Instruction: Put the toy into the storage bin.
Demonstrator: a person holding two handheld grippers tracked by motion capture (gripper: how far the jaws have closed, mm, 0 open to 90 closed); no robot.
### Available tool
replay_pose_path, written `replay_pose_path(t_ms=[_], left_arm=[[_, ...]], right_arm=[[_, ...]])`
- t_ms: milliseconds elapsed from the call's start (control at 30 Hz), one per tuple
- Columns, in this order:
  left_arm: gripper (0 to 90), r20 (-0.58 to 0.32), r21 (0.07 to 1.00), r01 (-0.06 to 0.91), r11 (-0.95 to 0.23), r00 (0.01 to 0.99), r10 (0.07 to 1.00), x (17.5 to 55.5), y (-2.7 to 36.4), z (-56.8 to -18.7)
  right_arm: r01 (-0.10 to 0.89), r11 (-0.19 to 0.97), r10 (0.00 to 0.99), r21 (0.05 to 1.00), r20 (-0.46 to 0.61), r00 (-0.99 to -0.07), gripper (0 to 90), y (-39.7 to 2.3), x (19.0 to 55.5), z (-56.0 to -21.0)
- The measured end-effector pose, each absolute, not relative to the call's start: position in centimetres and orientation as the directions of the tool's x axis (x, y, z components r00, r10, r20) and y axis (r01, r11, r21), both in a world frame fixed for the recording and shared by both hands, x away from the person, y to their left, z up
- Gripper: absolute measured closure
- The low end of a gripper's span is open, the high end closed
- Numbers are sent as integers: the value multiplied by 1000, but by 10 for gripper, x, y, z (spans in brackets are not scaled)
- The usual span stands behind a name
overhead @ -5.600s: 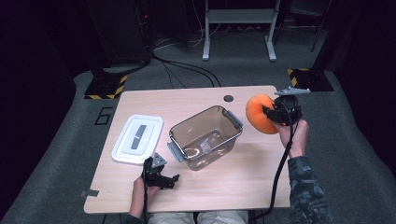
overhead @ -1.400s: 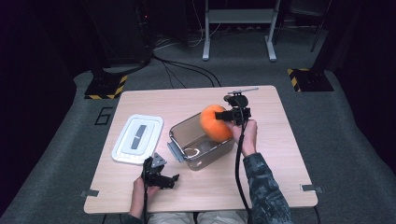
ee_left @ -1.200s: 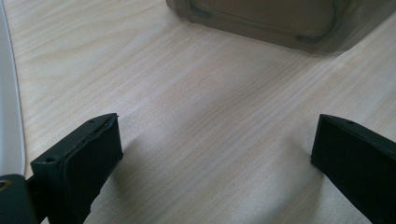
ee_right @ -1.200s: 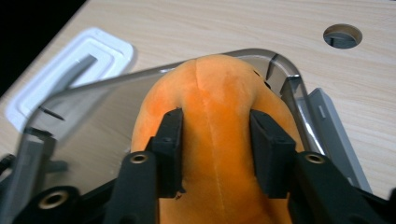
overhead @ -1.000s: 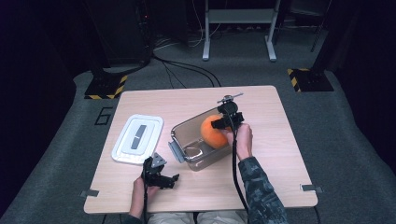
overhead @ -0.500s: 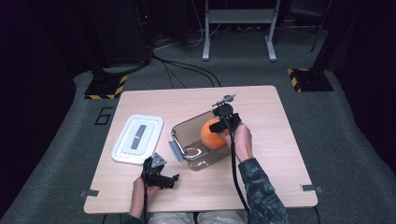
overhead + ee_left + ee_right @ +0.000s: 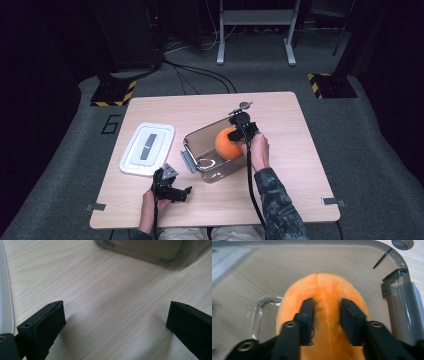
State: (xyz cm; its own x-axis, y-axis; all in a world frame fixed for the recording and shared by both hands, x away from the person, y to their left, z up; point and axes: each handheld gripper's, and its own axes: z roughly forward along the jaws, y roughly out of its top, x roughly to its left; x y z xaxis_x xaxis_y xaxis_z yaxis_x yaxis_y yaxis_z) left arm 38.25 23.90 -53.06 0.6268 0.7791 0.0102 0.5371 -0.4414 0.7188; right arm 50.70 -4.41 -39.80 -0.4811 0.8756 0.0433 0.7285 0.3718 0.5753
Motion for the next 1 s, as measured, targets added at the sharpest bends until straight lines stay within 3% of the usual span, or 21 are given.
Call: replay_pose_path(t_ms=[67,167,200,233,267,400,733,1000], left_arm=[[19,8,718,538,-442,629,777,383,239,-531],[19,10,718,537,-442,627,779,383,239,-531],[19,10,719,537,-441,626,779,383,239,-531],[19,10,719,537,-441,626,779,383,239,-531],[19,9,719,537,-441,627,779,383,239,-531],[19,8,719,538,-440,626,779,383,239,-531],[19,8,717,539,-442,628,778,383,239,-530],[19,8,721,536,-439,627,779,383,239,-531]], right_arm=[[729,368,871,577,62,-488,557,-46,507,-396],[712,340,864,614,95,-495,398,-52,502,-390],[695,333,851,637,115,-512,288,-57,499,-385],[695,333,851,637,115,-512,288,-57,499,-385],[676,336,843,655,111,-526,209,-61,495,-382],[652,325,839,685,110,-533,127,-75,486,-376],[616,271,849,739,118,-515,0,-121,469,-373],[589,227,867,776,115,-485,0,-159,454,-381]])
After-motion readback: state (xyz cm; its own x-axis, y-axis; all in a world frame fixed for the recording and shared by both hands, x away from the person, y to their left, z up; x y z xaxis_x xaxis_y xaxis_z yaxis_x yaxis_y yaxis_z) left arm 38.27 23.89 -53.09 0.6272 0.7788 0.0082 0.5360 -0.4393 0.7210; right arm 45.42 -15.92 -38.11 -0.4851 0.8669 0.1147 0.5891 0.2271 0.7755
